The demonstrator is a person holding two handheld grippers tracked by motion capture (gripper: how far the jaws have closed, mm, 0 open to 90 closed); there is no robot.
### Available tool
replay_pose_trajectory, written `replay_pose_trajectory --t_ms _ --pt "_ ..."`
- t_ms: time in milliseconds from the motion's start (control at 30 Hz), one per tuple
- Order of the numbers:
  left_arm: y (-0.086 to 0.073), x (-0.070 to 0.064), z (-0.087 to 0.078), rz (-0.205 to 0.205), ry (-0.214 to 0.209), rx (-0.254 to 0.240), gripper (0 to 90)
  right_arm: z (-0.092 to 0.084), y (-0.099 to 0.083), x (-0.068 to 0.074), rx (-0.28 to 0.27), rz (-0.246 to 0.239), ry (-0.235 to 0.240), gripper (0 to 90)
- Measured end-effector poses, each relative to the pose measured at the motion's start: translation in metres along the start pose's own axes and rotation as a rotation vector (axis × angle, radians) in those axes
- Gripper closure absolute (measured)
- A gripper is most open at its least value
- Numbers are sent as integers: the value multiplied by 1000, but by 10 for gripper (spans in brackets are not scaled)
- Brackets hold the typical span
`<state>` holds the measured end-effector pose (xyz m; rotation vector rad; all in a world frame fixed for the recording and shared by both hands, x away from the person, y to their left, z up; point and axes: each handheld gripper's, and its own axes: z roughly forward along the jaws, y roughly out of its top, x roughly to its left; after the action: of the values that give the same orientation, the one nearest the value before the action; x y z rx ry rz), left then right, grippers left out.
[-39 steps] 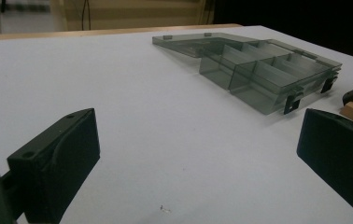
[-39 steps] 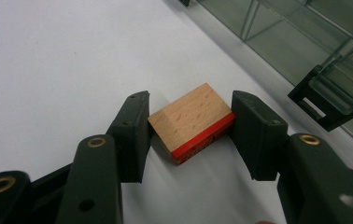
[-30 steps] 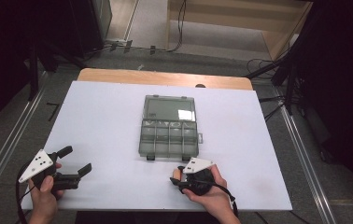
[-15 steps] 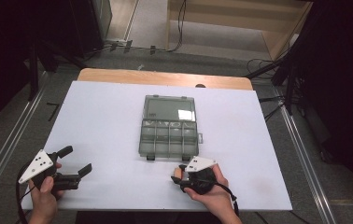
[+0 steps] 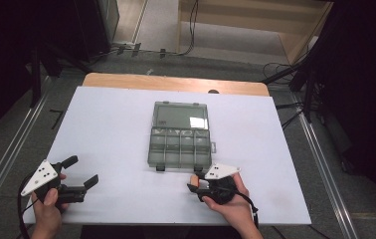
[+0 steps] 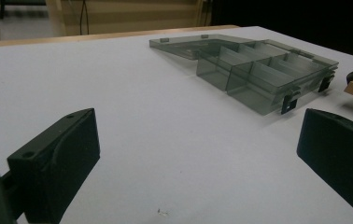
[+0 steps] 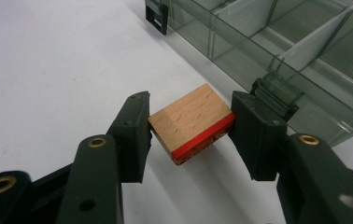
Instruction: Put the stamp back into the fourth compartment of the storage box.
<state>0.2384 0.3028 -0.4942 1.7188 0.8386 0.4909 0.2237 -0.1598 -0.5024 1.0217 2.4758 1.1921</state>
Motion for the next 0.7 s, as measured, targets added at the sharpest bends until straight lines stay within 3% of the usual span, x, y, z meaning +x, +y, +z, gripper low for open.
replay_pose_trajectory --t_ms 700 --pt "0 0 0 1 -3 -7 0 -6 10 -8 -23 22 9 480"
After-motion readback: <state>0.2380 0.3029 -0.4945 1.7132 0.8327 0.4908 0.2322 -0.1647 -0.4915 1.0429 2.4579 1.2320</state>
